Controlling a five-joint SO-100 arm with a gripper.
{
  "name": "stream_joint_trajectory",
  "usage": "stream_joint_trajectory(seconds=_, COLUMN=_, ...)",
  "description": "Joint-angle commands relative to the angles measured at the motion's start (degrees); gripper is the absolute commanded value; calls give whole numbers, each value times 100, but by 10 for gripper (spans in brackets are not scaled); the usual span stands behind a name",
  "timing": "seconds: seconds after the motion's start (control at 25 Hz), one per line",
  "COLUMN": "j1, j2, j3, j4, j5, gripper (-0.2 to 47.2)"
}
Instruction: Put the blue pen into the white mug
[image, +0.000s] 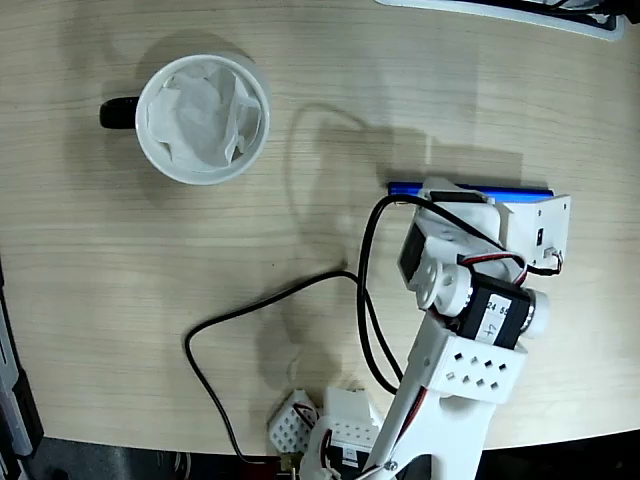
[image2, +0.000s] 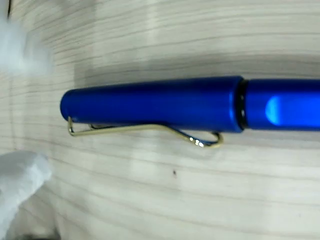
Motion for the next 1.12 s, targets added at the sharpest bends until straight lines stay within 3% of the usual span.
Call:
stream_joint_trajectory(seconds=0.0, j1=141, j2=580, j3=299, j4=-35, j5=9, gripper=272)
stream_joint_trajectory(seconds=0.16, j1=193, j2=580, j3=650, j4=-369, j5=-88, gripper=312)
stream_joint_trajectory(seconds=0.64, j1=316, j2=387, j3=1274, j4=-782, j5=-185, gripper=310)
stream_joint_trajectory(seconds=0.88, j1=343, j2=123, j3=1274, j4=-1055, j5=-185, gripper=274)
stream_joint_trajectory(seconds=1.08, j1=369, j2=-114, j3=1274, j4=-1239, j5=-185, gripper=273)
